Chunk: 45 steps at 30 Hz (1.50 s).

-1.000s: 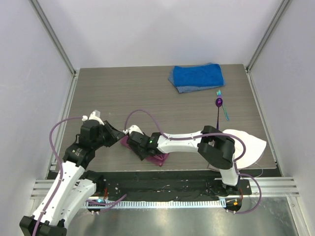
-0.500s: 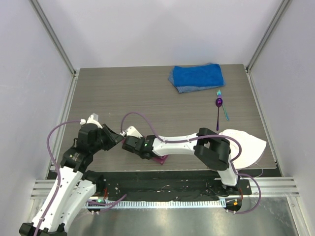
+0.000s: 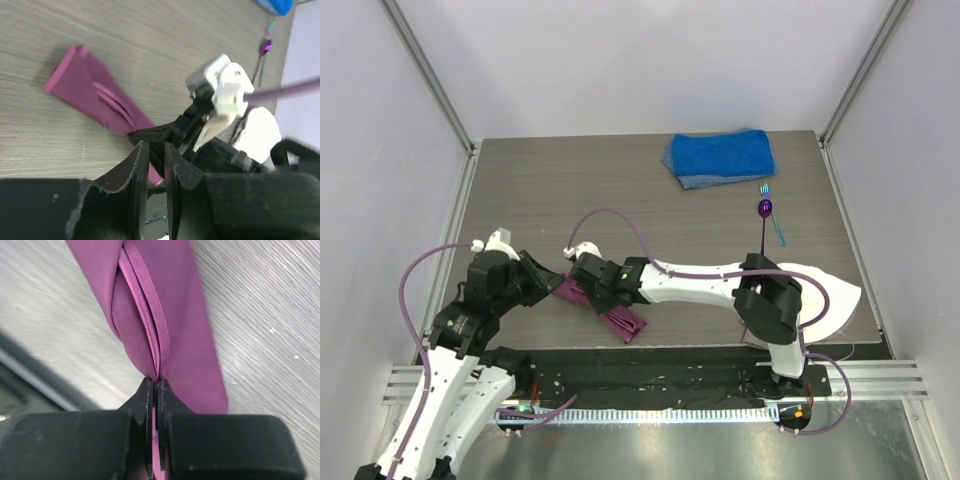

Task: Fold the napkin into a case and place the utensils inside
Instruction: Turn over the smaller rectangle folded napkin at the center of the board.

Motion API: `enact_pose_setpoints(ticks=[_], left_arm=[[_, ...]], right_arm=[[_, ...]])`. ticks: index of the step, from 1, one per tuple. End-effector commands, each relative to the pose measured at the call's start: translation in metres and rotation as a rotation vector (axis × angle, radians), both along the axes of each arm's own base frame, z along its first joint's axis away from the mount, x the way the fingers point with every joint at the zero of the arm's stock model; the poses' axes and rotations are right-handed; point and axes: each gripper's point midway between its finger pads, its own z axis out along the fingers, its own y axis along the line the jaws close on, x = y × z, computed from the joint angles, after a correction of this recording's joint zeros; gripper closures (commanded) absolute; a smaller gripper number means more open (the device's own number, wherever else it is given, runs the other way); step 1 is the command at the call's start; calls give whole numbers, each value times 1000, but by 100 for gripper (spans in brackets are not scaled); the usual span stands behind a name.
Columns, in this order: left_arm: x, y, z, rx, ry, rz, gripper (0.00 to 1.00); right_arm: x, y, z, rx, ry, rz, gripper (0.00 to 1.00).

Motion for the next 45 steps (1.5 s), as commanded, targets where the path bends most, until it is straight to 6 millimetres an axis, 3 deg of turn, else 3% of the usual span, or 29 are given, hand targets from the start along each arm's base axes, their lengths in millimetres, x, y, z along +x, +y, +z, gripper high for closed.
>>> enact_pose_setpoints(ticks=[1,4,5,9,11,19,26,35,38,39,41,43,44,45], left_arm=[[-7,11,29,31,-69,20,77],[-10,12,36,21,-88,23,76],[-11,11,38,15,-93,17,76],[-11,6,40,9,-75,-8,76],[-12,4,41,5,-75,-20,76],[-2,2,37,29,-67,-35,75],[19,-19,18,-39,-21,-65,76],[41,-33,-5,-32,45,-116,76],[50,-45,-14,-66,69,-148,76],[53,-47,-16,-73,72,-152,76],[59,-53,-29,-90,113,-159,76],[67,-64,-28,-127,109,-194,77],[70,-68,-36,-137,140,-196,77],[78,-73,-34,-157,121,-208,77]], right_arm=[[-8,33,63,282,107,16,99],[-15,39,73,372,230,40,99],[-9,37,74,397,259,16,99],[-6,33,64,510,383,20,99],[-8,37,70,594,430,64,99],[15,6,29,591,527,55,99],[36,-20,27,635,591,68,99],[59,-56,1,611,632,79,83],[73,-66,2,626,624,71,80],[86,-75,2,624,590,55,79],[98,-92,4,560,550,21,66],[116,-112,3,473,459,-4,57],[128,-128,3,367,404,-75,50],[133,-136,4,316,375,-96,49]])
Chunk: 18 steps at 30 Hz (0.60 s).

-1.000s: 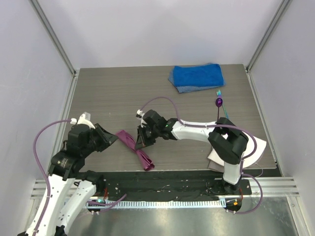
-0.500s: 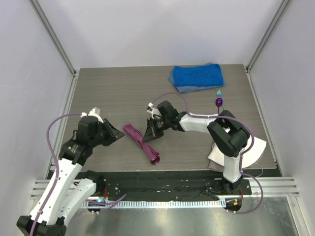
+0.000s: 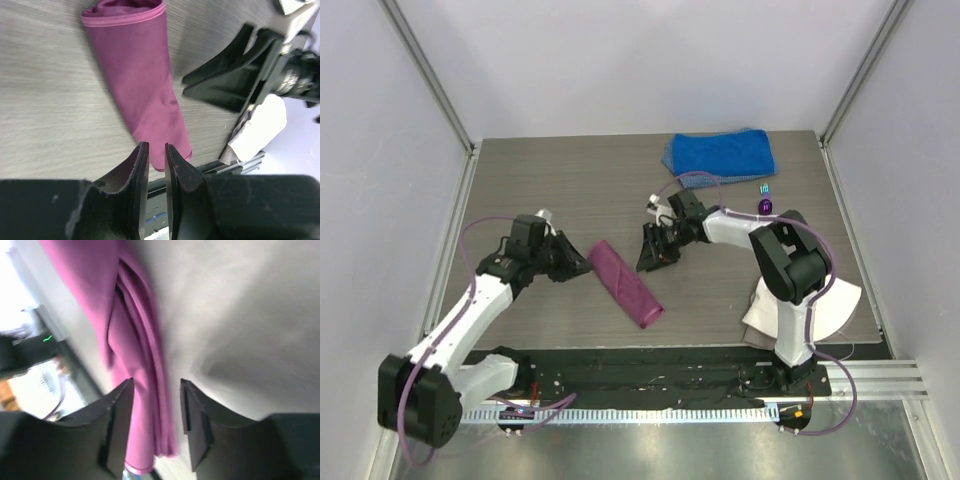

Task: Fold the napkin into a case and place the utensils inside
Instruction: Turn over the smaller rectangle folded napkin at the center of the board.

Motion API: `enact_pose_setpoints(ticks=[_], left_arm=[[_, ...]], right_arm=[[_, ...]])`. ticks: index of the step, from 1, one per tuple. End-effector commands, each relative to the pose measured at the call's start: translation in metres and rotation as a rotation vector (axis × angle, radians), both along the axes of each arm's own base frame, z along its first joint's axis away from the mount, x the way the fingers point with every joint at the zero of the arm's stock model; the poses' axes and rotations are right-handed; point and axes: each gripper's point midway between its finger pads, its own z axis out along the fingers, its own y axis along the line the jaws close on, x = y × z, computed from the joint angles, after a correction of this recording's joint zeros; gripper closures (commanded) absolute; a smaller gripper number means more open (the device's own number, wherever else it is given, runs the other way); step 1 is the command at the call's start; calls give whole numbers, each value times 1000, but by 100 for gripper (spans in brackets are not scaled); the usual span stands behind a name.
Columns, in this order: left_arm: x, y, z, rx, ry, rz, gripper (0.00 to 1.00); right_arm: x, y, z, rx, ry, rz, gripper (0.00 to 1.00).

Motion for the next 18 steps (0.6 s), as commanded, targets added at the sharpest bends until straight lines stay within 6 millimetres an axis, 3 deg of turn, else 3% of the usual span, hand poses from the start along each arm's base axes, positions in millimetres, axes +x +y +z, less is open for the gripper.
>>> enact_pose_setpoints(ticks=[1,3,6,7,9,10,11,12,15,18], left_arm=[[27,-28,11,-124,-63,-60,77],[39,-37,6,-155,-51,-63,78],[55,-44,-3,-168,-29,-59,78],[62,-47,-3,-173,-33,-63,79],[73,-54,-16,-182,-8,-61,79],[77,-57,-16,-195,-6,-70,80],[81,-59,-28,-189,25,-64,81],[85,-60,-29,-188,22,-63,82],[96,-58,-43,-163,32,-34,82],[102,-54,-60,-130,52,-5,83]], right_arm=[[37,-42,23,-265,-213,-27,49],[37,-54,32,-357,-238,-61,48],[10,-46,45,-404,-297,-37,49],[-8,-38,43,-403,-290,-19,50],[-26,-31,53,-372,-300,-9,56],[-37,-29,48,-362,-285,-3,59],[-51,-22,48,-342,-273,7,62],[-61,-17,57,-295,-272,21,68],[-83,-12,52,-243,-242,58,75],[-92,-16,32,-250,-200,70,80]])
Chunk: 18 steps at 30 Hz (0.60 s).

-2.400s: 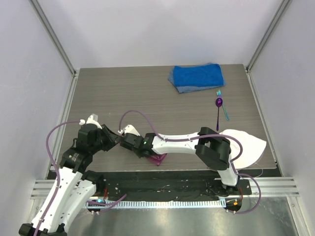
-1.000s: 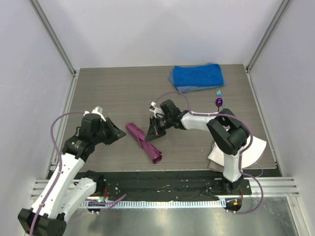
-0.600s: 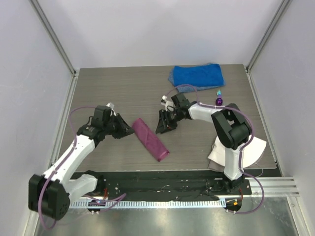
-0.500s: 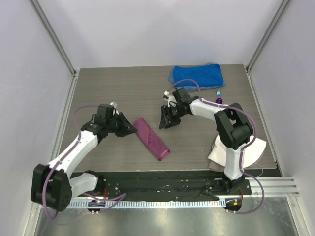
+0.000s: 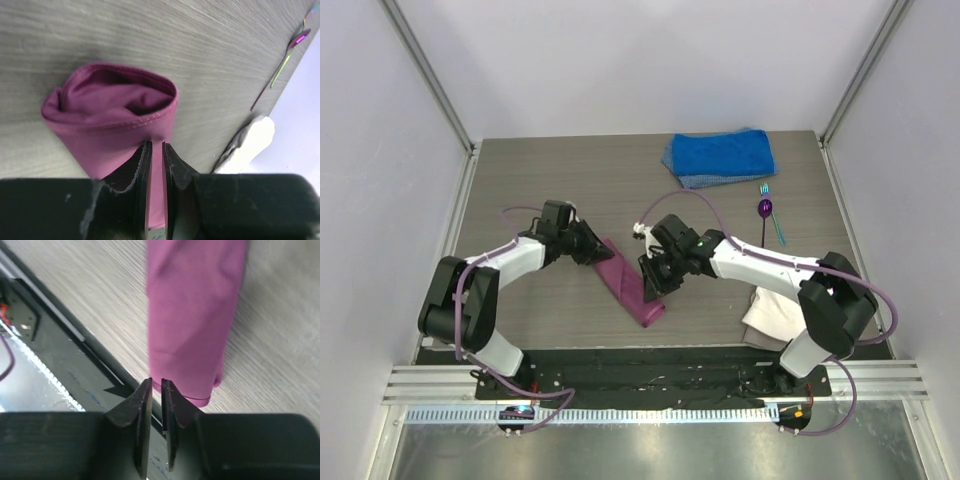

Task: Fold the napkin into a case and place the utensils inside
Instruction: Turn over the smaller rectangle folded napkin at the center of the board.

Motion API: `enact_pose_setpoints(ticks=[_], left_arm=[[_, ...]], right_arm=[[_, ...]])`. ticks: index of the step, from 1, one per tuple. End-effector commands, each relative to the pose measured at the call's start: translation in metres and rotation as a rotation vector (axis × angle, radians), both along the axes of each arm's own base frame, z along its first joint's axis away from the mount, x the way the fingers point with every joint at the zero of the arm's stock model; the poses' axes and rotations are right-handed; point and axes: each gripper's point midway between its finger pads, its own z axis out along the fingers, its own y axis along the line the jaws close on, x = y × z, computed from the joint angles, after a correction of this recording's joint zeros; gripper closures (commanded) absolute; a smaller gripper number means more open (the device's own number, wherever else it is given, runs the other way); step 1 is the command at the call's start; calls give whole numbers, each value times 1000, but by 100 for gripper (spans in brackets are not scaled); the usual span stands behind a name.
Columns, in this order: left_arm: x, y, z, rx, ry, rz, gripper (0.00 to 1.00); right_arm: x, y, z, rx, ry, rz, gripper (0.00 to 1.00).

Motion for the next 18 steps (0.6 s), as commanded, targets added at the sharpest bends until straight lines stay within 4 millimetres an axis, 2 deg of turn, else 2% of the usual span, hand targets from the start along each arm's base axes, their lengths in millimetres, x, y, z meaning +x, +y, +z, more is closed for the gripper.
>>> enact_pose_setpoints(ticks=[1,3,5,7,10,12,18], left_arm=[[28,-6,6,-6,-71,27,83],[31,-1,-3,13,-60,45,83],[33,4,-11,36,-50,55,83],[36,9,-19,64,-47,62,83],[39,13,-20,81,-38,58,83],[42,10,-14,80,-42,39,83],[46,5,21,47,-99,14,83]], right_arm=[[-4,-5,-25,3,47,-37,81],[-2,-9,-36,-26,35,-39,83],[10,-17,-48,-87,-9,-72,85],[17,-19,-52,-115,-36,-85,86],[21,-24,-54,-139,-60,-95,87],[21,-25,-47,-130,-76,-95,87],[22,-19,-24,-79,-103,-83,87]])
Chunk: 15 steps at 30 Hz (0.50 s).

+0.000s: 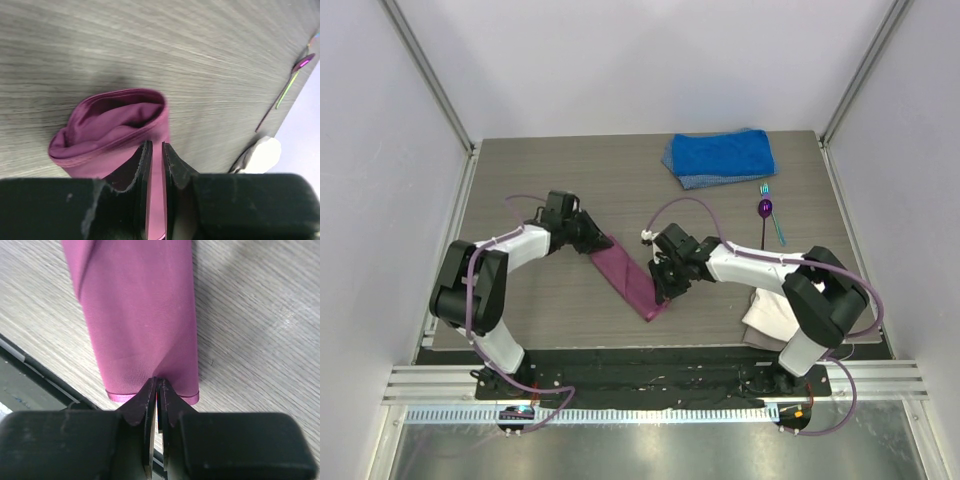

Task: Fold the napkin into a case and place the utensils inside
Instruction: Turn over the smaller rectangle folded napkin at the center of the board, then pick up the spoon from the center of the board.

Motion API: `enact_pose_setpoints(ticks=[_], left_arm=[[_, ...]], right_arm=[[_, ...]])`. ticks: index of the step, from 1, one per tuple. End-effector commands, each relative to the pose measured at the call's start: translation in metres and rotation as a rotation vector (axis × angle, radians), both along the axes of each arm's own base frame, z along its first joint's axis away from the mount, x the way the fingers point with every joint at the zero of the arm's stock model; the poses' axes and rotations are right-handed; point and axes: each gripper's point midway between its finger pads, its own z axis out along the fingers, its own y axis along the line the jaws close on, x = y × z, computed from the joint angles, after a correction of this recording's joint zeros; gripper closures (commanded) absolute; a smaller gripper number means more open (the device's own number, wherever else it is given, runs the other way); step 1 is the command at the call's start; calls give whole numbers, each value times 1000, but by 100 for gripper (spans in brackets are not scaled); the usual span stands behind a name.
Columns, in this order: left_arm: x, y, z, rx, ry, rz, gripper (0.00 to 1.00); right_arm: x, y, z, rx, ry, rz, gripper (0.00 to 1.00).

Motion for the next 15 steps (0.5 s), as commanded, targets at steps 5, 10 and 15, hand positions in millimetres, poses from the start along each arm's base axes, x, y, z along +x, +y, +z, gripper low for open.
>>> enact_pose_setpoints(ticks=[5,10,15], left_arm=[[15,-2,41,-13,-91,-21,82],[21,-3,18,6,-46,-22,82],[30,1,-6,31,-13,-14,83]], right_arm=[[14,18,37,105,-77,6,87],[11,24,37,143,-55,1,87],[3,19,22,139,-32,-6,87]])
